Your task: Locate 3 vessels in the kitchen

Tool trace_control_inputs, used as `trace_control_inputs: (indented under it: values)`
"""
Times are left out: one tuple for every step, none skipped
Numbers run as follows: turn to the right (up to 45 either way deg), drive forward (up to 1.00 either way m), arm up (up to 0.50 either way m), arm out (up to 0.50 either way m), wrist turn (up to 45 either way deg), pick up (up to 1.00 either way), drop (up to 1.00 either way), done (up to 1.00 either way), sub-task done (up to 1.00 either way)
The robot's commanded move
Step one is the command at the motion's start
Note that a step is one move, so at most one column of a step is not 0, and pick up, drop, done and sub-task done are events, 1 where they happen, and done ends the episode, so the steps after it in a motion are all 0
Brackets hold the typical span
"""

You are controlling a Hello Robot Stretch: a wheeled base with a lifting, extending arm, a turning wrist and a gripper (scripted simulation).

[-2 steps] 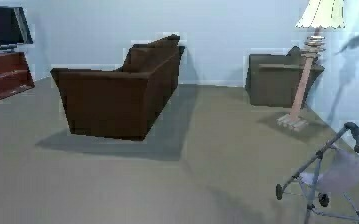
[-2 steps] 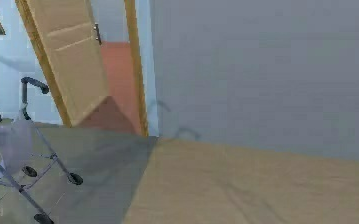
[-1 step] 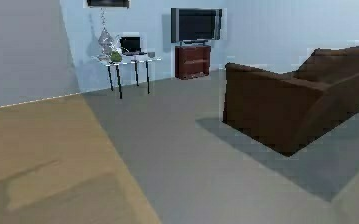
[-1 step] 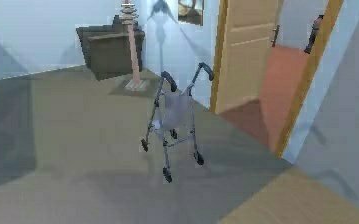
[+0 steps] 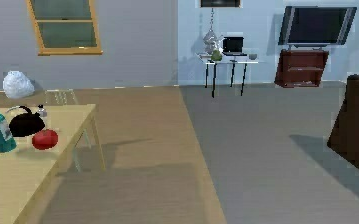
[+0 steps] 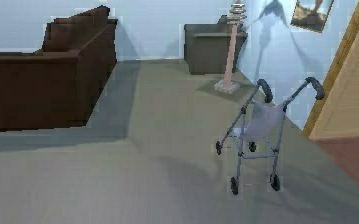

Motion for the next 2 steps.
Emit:
trace_control_inputs:
  values:
    - [0.0, 0.35, 0.00, 0.00, 0.0, 0.00, 0.00, 0.00, 0.00]
    - [-45.0, 0.00, 0.00, 0.00, 0.0, 0.00, 0.00, 0.00, 0.00]
